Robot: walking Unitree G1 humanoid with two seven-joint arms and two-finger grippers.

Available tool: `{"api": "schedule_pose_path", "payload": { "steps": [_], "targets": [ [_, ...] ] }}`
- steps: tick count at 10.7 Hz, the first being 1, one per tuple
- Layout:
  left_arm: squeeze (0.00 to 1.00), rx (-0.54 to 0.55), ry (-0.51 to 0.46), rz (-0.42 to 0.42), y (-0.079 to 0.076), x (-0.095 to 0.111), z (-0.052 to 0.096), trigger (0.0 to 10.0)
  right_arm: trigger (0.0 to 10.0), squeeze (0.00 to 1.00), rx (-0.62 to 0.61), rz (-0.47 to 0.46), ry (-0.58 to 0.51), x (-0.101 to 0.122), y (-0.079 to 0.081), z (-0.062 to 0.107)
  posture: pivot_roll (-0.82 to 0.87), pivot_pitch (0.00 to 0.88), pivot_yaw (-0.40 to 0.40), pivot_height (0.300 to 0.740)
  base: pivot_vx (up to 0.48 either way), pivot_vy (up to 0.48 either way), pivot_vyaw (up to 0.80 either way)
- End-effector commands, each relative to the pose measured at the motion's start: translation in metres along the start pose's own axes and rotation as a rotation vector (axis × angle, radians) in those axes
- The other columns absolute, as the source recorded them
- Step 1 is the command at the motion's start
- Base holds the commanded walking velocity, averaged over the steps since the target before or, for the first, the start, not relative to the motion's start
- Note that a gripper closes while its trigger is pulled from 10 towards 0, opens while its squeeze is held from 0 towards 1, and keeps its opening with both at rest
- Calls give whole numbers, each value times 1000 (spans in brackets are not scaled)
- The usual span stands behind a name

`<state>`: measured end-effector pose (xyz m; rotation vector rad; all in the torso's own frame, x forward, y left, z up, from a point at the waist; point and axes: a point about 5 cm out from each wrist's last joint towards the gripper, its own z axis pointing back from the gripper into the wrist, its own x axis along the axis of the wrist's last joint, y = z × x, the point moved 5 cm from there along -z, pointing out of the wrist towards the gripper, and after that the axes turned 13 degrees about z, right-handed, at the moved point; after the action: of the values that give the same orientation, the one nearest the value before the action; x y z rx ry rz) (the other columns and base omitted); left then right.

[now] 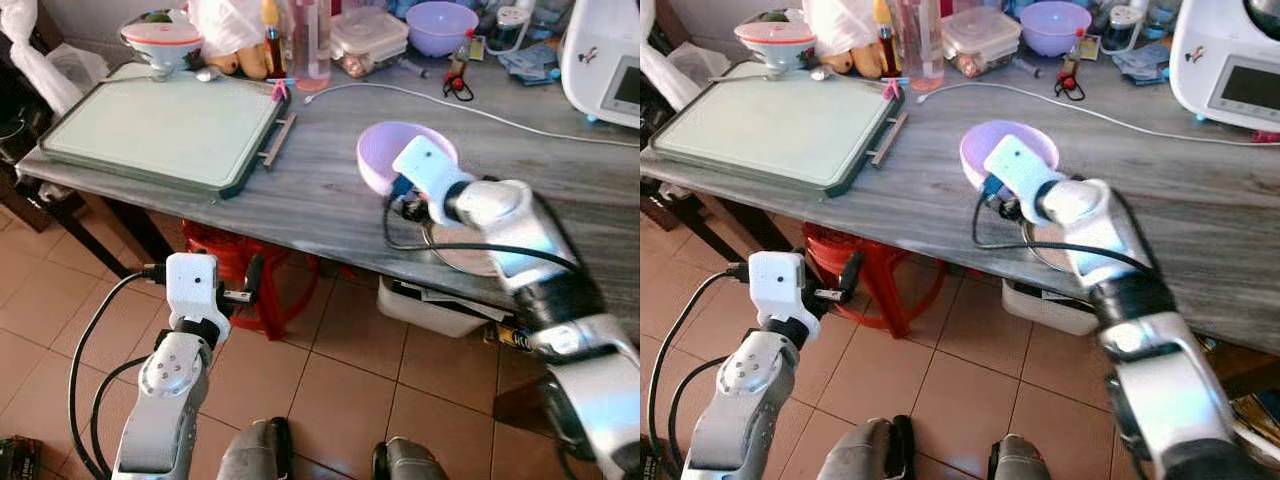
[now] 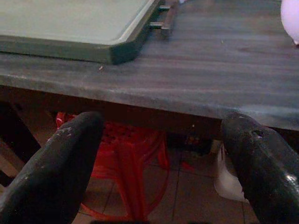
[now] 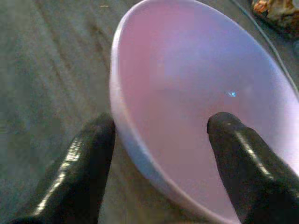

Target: Setting the table

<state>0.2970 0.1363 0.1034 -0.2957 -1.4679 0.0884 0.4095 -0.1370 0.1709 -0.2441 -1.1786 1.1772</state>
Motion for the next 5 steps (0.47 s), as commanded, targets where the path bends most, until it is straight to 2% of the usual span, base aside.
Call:
{"api": "schedule_pose_path", "payload": {
  "steps": [1, 3, 4, 5],
  "targets": [
    [0, 10, -3, 8, 3, 0, -2, 10000, 10000, 1000, 22, 36, 3, 2, 3, 4, -26, 98, 63, 740, 0, 0, 0],
    [0, 22, -5, 25, 5, 0, -5, 10000, 10000, 1000, -13, 70, 0, 2, 0, 11, -33, 84, 63, 740, 0, 0, 0],
    [0, 49, -18, 35, 9, 1, -6, 10000, 10000, 1000, -105, 22, -62, 13, -5, 19, -37, 72, 63, 740, 0, 0, 0],
    [0, 54, -23, 30, 10, 2, -6, 10000, 10000, 851, -143, 10, -102, 19, -5, 23, -37, 67, 62, 740, 0, 0, 0]
  ]
}}
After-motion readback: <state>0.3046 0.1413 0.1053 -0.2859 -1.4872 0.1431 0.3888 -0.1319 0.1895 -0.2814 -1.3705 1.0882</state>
